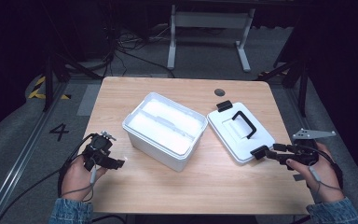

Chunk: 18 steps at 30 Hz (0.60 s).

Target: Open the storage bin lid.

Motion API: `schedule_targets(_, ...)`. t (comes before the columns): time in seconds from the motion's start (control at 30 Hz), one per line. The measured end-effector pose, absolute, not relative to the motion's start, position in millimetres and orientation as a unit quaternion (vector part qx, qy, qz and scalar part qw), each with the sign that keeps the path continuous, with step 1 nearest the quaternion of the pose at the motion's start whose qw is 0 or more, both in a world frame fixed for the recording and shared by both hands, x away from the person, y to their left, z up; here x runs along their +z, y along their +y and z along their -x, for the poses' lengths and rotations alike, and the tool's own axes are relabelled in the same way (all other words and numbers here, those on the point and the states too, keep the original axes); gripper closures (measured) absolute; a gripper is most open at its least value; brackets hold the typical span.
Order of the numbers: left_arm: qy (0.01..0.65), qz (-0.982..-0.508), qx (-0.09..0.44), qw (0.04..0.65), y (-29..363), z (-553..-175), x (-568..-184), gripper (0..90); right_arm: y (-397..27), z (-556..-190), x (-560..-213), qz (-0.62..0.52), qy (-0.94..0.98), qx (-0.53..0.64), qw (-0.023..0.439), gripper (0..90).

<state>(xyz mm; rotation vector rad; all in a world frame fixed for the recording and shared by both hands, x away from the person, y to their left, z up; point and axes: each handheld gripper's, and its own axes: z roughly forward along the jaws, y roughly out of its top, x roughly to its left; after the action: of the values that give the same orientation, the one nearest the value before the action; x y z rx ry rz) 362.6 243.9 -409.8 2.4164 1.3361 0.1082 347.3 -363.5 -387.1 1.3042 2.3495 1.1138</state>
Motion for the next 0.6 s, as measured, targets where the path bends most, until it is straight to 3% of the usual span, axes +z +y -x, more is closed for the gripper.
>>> schedule_targets(0.6, 0.477, -0.858, 0.036, 0.188, 245, -363, -410, 28.6, -372, -337, -422, -0.462, 0.812, 0.340, 0.110, 47.1)
